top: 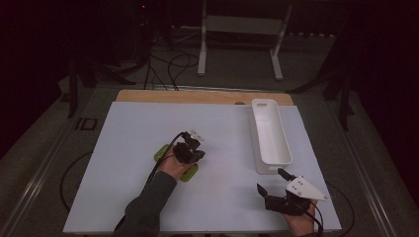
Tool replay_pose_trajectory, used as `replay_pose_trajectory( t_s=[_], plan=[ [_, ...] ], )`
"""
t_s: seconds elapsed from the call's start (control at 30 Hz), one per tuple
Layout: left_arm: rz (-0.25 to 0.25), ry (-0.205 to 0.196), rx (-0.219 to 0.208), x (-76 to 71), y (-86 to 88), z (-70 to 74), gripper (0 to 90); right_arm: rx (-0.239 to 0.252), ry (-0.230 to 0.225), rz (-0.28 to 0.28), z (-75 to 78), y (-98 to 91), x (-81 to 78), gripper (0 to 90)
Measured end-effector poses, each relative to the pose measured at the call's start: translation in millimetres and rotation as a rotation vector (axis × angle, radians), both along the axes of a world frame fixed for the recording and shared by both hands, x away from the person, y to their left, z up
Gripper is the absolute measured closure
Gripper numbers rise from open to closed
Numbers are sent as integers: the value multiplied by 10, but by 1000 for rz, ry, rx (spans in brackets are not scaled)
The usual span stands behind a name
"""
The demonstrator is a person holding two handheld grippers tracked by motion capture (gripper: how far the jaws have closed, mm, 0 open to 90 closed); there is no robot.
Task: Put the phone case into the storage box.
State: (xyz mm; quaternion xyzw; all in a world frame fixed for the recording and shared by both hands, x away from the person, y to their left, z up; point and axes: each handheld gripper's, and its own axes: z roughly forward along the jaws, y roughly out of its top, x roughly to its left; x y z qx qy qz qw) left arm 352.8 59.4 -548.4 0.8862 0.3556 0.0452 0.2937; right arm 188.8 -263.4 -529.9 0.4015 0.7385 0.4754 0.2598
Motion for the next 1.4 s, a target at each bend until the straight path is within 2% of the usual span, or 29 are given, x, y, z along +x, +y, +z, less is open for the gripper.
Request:
replay_pose_trajectory(
  t_s=[0.47, 0.77, 1.0, 1.27, 1.4],
  plan=[
    [10, 47, 13, -97, 90, -112, 900, 3, 0, -3, 3, -4, -4, 109],
    [9, 49, -8, -250, 160, -109, 900, 1, -2, -6, 8, -11, -7, 109],
    [-2, 43, -4, -379, 242, -97, 900, 0, -2, -6, 9, -11, -8, 109],
    [11, 47, -21, -549, 434, -72, 900, 1, -4, -7, 9, -13, -8, 109],
    [11, 47, -21, -549, 434, -72, 900, 0, -4, -7, 9, -12, -8, 109]
  ],
)
